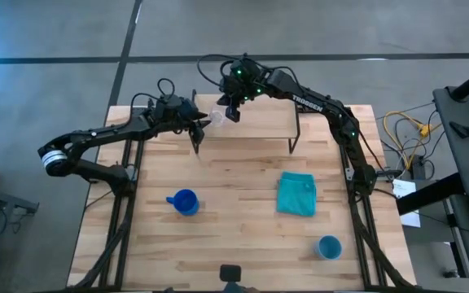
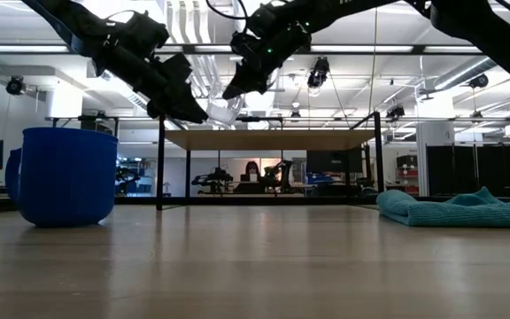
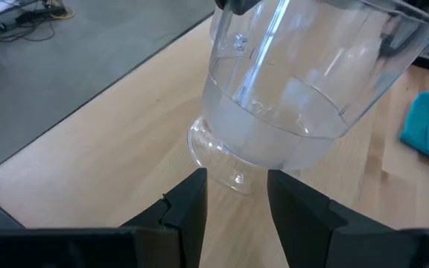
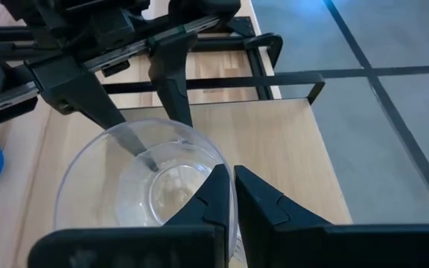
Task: Stack small to large cups/mugs on shelf
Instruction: Put the transparent mug on the shelf
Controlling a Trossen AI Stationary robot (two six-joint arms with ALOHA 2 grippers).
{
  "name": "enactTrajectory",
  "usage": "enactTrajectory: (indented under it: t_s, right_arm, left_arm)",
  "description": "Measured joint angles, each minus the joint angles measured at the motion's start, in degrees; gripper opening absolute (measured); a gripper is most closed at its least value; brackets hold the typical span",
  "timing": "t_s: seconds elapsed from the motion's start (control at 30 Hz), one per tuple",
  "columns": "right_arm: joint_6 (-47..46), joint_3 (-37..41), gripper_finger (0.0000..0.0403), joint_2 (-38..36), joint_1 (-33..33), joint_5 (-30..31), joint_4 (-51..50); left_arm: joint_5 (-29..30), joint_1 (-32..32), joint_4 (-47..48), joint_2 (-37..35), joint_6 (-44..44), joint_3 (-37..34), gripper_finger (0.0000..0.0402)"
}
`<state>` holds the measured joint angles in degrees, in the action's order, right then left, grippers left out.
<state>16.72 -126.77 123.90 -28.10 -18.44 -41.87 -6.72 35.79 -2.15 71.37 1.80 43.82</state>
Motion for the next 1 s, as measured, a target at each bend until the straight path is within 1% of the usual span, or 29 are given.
enactTrajectory:
  t_s: [0.47,1.0]
  right_arm:
    - [-1.5,0.1,0.0009,0.0,0.0,-2.8,2.2]
    - [-3.3,0.7,0.0009,-0.1,0.1,-3.4,4.5]
  left_arm:
    - [-0.3,0.0,-0.2,0.0,-0.2,-0.1,0.0125]
    - [-1.0,0.0,-0.2,0.0,-1.9,-0.1,0.0125]
